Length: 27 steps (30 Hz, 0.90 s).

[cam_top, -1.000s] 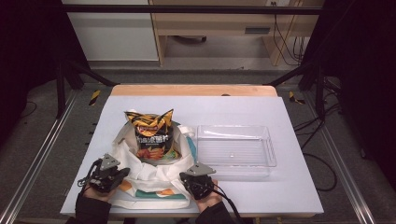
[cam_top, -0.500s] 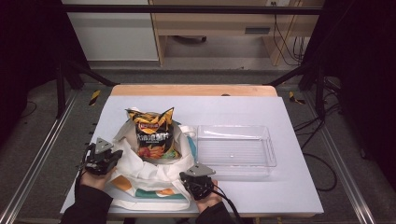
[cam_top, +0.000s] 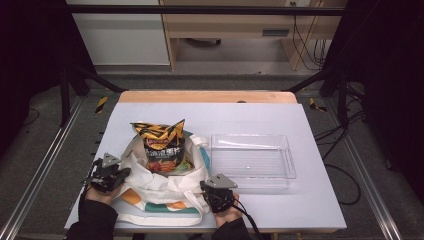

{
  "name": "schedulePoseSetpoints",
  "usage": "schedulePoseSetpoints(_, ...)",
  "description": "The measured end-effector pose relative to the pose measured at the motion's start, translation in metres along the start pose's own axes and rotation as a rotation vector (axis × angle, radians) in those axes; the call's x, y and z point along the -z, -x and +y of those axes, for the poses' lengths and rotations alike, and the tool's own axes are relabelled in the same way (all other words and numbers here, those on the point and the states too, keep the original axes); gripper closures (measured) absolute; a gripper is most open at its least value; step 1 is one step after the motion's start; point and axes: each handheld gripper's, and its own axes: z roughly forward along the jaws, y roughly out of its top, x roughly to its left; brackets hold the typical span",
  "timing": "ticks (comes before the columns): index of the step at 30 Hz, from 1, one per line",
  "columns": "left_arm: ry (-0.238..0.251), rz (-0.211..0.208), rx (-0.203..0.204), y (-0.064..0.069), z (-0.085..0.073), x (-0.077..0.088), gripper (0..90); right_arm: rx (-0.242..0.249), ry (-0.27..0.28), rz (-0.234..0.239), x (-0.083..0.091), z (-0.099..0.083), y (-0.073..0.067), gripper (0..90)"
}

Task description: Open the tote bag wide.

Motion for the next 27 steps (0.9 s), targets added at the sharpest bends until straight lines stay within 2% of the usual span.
schedulePoseSetpoints(5, -0.003, -0.01, 0.017, -0.001, -0.001, -0.002, 90.0, -0.002, -0.016, 0.003, -0.001, 0.0, 0.0, 90.0)
schedulePoseSetpoints(8, -0.007, 0.003, -0.004, 0.001, -0.001, -0.003, 90.0, -0.007, -0.032, 0.01, -0.002, 0.0, 0.001, 90.0)
schedulePoseSetpoints(16, 0.009, 0.0, -0.006, 0.001, -0.001, -0.002, 89.7, -0.004, -0.027, 0.013, -0.002, 0.0, 0.001, 89.1)
schedulePoseSetpoints(17, 0.02, -0.006, 0.0, 0.0, -0.001, -0.001, 89.7, -0.004, -0.027, 0.013, -0.002, 0.0, 0.001, 89.1)
schedulePoseSetpoints(19, 0.04, -0.018, 0.001, 0.0, 0.0, 0.002, 85.5, 0.012, -0.012, 0.031, 0.0, 0.0, 0.001, 83.4)
schedulePoseSetpoints(20, 0.066, -0.021, 0.014, -0.001, 0.002, 0.006, 83.2, 0.018, 0.001, 0.043, 0.002, 0.002, 0.0, 80.3)
schedulePoseSetpoints(23, 0.086, -0.025, 0.027, -0.001, 0.003, 0.01, 78.2, 0.015, 0.005, 0.046, 0.004, 0.002, -0.001, 77.7)
schedulePoseSetpoints(24, 0.148, -0.017, 0.042, -0.001, 0.006, 0.019, 73.6, 0.025, 0.038, 0.073, 0.009, 0.007, -0.002, 70.6)
schedulePoseSetpoints(25, 0.148, -0.017, 0.042, -0.001, 0.006, 0.019, 71.6, 0.021, 0.046, 0.082, 0.011, 0.009, -0.003, 68.6)
schedulePoseSetpoints(26, 0.191, -0.02, 0.047, -0.001, 0.008, 0.026, 68.9, 0.026, 0.059, 0.095, 0.014, 0.012, -0.003, 66.2)
schedulePoseSetpoints(27, 0.212, -0.019, 0.051, -0.001, 0.009, 0.03, 65.7, 0.031, 0.067, 0.098, 0.015, 0.014, -0.004, 63.9)
